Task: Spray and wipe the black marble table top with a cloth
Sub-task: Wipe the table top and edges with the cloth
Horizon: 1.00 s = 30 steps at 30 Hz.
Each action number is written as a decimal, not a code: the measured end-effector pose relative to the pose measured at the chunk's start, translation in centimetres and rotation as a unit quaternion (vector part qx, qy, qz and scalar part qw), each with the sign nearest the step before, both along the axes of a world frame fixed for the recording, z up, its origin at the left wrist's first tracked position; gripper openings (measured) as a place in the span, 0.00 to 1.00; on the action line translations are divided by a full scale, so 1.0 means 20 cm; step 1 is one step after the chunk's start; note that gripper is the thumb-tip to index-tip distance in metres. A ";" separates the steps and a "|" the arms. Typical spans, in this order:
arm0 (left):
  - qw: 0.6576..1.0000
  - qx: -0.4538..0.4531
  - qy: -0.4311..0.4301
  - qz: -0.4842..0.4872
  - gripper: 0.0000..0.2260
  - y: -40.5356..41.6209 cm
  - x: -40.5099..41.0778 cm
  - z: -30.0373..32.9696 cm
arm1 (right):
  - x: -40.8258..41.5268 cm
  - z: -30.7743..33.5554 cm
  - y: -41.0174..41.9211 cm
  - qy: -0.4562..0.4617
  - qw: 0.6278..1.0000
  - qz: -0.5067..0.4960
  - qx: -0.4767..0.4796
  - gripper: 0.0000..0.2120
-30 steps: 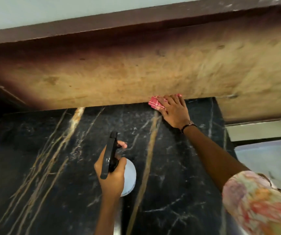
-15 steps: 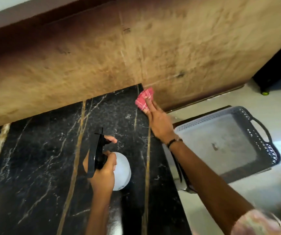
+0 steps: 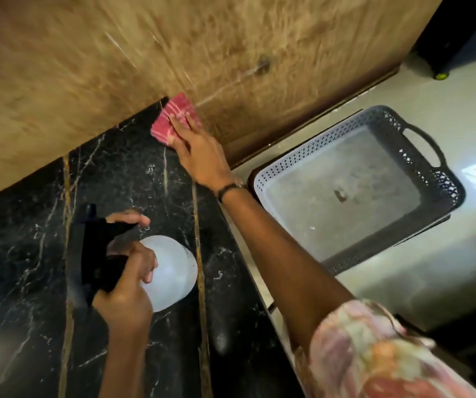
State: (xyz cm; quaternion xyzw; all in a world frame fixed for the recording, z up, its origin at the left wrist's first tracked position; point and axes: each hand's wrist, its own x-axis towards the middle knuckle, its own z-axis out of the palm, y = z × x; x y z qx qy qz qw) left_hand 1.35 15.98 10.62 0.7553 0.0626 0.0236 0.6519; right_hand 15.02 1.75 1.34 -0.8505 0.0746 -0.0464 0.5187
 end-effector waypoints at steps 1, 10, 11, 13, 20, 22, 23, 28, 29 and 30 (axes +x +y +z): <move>1.000 0.001 -0.008 -0.010 0.11 0.00 0.00 -0.01 | 0.07 0.00 0.00 0.009 1.000 0.002 -0.007 0.21; 0.994 0.031 -0.071 -0.081 0.12 0.00 0.03 0.01 | -0.33 0.03 0.05 0.019 0.999 -0.010 -0.045 0.22; 0.995 0.032 -0.060 -0.071 0.11 -0.01 0.02 0.01 | -0.44 0.04 0.05 0.017 0.999 -0.009 -0.046 0.22; 0.997 0.034 -0.033 -0.053 0.10 -0.02 0.01 0.02 | -0.64 0.04 0.06 0.016 0.999 -0.006 -0.038 0.21; 0.997 0.050 0.024 -0.055 0.07 -0.05 -0.12 0.03 | -0.50 0.07 0.04 0.042 0.997 0.004 -0.064 0.22; 0.996 0.055 0.018 -0.066 0.07 -0.05 -0.17 0.03 | -0.34 0.08 0.03 0.057 0.996 0.010 -0.072 0.23; 0.996 0.060 0.010 -0.071 0.07 -0.05 -0.19 0.03 | -0.30 0.08 0.03 0.061 0.995 0.009 -0.072 0.23; 0.995 0.062 -0.023 -0.078 0.04 -0.03 -0.29 0.01 | -0.61 0.07 0.07 0.049 0.994 0.004 -0.095 0.22; 0.994 0.067 -0.029 -0.082 0.04 -0.02 -0.31 0.01 | -0.73 0.06 0.07 0.051 0.994 0.007 -0.098 0.22; 0.993 0.070 -0.032 -0.086 0.04 -0.01 -0.33 0.01 | -0.87 0.07 0.09 0.057 0.993 0.007 -0.101 0.22</move>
